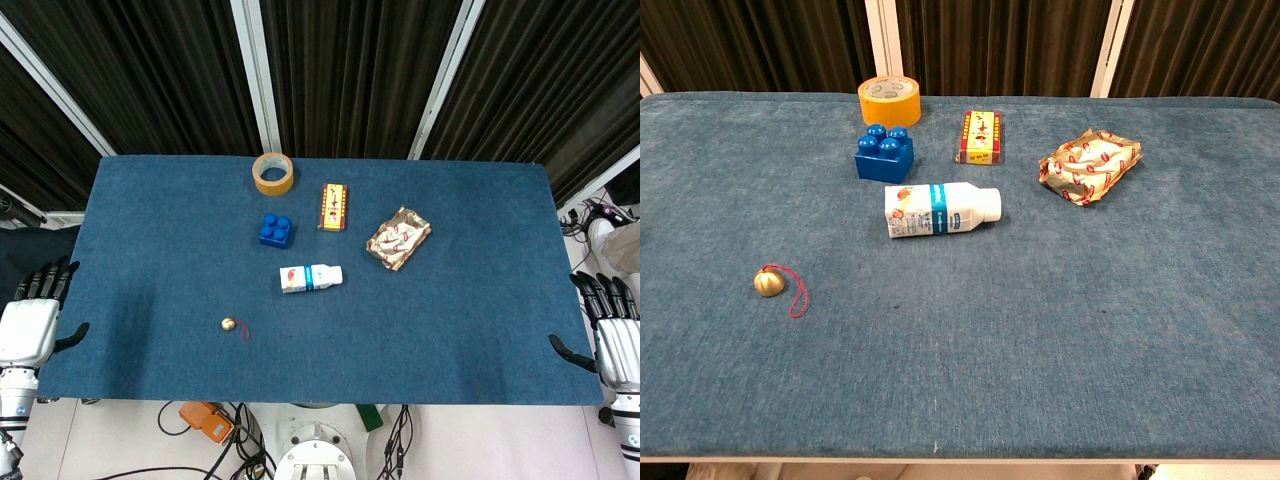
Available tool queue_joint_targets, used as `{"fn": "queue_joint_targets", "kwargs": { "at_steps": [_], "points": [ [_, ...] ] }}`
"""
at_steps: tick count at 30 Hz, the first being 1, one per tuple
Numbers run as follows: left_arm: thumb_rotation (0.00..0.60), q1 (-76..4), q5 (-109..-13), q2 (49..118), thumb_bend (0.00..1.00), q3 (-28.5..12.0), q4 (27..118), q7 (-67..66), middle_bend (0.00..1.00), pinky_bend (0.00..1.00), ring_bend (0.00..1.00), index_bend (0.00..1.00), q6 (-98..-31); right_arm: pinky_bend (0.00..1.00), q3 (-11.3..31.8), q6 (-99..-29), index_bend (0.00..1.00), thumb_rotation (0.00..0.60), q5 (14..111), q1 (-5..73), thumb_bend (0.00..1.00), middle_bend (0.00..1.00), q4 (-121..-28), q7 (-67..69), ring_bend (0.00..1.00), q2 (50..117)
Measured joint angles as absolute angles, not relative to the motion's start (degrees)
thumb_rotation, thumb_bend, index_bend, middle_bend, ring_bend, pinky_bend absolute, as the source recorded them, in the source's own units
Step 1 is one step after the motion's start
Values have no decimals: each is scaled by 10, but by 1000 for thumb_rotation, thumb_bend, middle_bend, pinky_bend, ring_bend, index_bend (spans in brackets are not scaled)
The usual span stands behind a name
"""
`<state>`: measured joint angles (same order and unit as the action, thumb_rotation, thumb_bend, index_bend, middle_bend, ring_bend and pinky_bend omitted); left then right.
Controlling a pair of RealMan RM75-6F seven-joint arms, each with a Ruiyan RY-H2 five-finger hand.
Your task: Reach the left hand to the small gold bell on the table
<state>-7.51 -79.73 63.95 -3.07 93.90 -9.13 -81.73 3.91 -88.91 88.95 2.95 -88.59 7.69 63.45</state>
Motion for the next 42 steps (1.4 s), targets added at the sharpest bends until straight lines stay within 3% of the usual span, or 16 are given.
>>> {"fn": "queue_joint_targets", "kwargs": {
  "at_steps": [22,32,42],
  "points": [
    [600,-77,-813,644,215,-21,958,-71,0,102,0,0,-802,13,35,-873,148,600,877,29,327,158,-898,68,104,629],
    [600,-136,-877,717,214,13,990,-72,0,102,0,3,-689,13,36,-869,148,600,874,30,327,158,-899,69,104,627],
    [600,-201,-836,804,214,-11,970,-105,0,102,0,139,-608,12,36,-865,148,600,873,32,327,158,-900,68,104,626]
  ]
}}
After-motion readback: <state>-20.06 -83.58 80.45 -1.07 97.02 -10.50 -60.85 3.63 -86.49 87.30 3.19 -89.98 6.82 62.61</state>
